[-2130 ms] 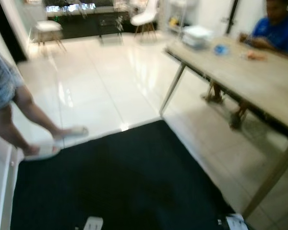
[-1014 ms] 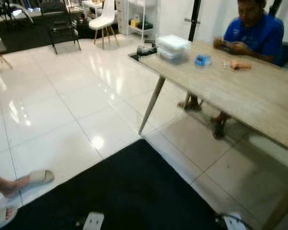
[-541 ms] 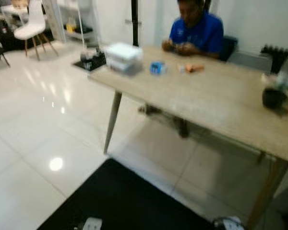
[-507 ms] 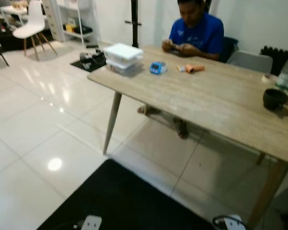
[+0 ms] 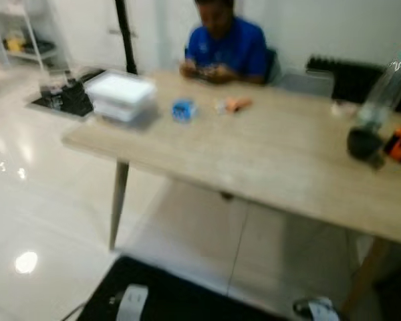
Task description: Restocking fridge
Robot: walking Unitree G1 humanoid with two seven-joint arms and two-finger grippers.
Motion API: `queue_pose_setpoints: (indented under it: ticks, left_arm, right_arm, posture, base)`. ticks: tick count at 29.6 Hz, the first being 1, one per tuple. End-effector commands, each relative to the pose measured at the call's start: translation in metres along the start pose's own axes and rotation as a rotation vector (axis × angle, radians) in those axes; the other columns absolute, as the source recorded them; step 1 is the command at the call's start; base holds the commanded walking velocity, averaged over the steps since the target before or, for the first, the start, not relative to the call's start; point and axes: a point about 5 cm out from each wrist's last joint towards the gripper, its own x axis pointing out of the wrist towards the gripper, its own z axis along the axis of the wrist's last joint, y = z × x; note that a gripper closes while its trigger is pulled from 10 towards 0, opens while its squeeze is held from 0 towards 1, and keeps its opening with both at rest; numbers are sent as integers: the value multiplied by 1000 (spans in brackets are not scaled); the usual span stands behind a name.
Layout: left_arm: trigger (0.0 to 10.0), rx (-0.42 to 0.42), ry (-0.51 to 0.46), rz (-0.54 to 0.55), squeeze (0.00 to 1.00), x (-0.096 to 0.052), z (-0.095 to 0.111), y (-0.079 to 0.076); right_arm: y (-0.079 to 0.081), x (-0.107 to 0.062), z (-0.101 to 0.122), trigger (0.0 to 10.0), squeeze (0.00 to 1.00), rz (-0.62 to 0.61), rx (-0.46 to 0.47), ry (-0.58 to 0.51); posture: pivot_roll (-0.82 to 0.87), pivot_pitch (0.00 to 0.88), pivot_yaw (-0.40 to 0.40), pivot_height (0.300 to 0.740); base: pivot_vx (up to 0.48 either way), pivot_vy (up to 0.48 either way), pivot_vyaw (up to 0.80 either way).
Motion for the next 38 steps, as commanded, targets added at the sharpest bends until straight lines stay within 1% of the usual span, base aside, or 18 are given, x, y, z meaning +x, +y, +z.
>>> queue_pose_setpoints:
  ticks: [1,6,8,10,15,21,25,26,28,29,33,37,38]
  left_arm:
    - [10000,15,21,-4,0,-1,-3,3]
    - [10000,10,25,2,0,-3,-6,8]
    - [10000,11,23,2,0,-2,-4,8]
    - [10000,13,12,-2,0,0,4,2]
    - [10000,19,3,-10,0,3,9,-4]
    - [10000,24,2,-12,0,3,10,-5]
    - [10000,26,5,-11,0,2,8,-2]
    - [10000,29,8,-8,0,1,6,1]
    - [10000,29,8,-8,0,1,6,1]
    - [10000,36,11,-5,0,0,4,3]
    - [10000,39,13,-4,0,-1,2,5]
    - [10000,35,10,-10,0,1,4,0]
    - [10000,35,6,-14,0,2,7,-3]
  right_arm:
    - [-7,-3,-14,10000,0,-19,6,42]
    - [-6,-3,-14,10000,0,-15,5,43]
    - [-6,-3,-14,10000,0,-15,4,44]
    - [-6,-3,-13,10000,0,-13,4,44]
    - [-6,-3,-13,10000,0,-12,2,43]
    - [-5,-3,-13,10000,0,-11,2,42]
    - [-4,-2,-11,10000,0,-9,10,29]
    - [-4,-2,-9,10000,0,-9,11,17]
    - [-4,-2,-9,10000,0,-9,11,17]
    - [-3,-2,-9,10000,0,-9,8,15]
    - [-3,-2,-9,10000,0,-6,15,17]
    - [-2,-2,-9,10000,0,-3,17,14]
    - [-2,-2,-9,10000,0,-2,17,14]
  posture:
    - [-50,0,-22,740]
    - [-48,0,-21,740]
    - [-48,0,-21,740]
    - [-48,0,-21,740]
    - [-48,0,-21,740]
    - [-48,0,-21,740]
    - [-48,0,-21,740]
    - [-48,0,-21,740]
    - [-48,0,-21,740]
    - [-48,0,-18,740]
    - [-48,0,-18,740]
    - [-48,0,-18,740]
    - [-48,0,-18,740]
  base:
    - [0,0,-775]
    - [0,0,-774]
    - [0,0,-775]
    - [0,0,-772]
    - [0,0,-775]
    - [0,0,-775]
    - [0,0,-775]
    - [0,0,0]
    - [0,0,0]
    - [0,-349,0]
    - [0,-393,0]
    - [0,-437,0]
    - [0,-439,0]
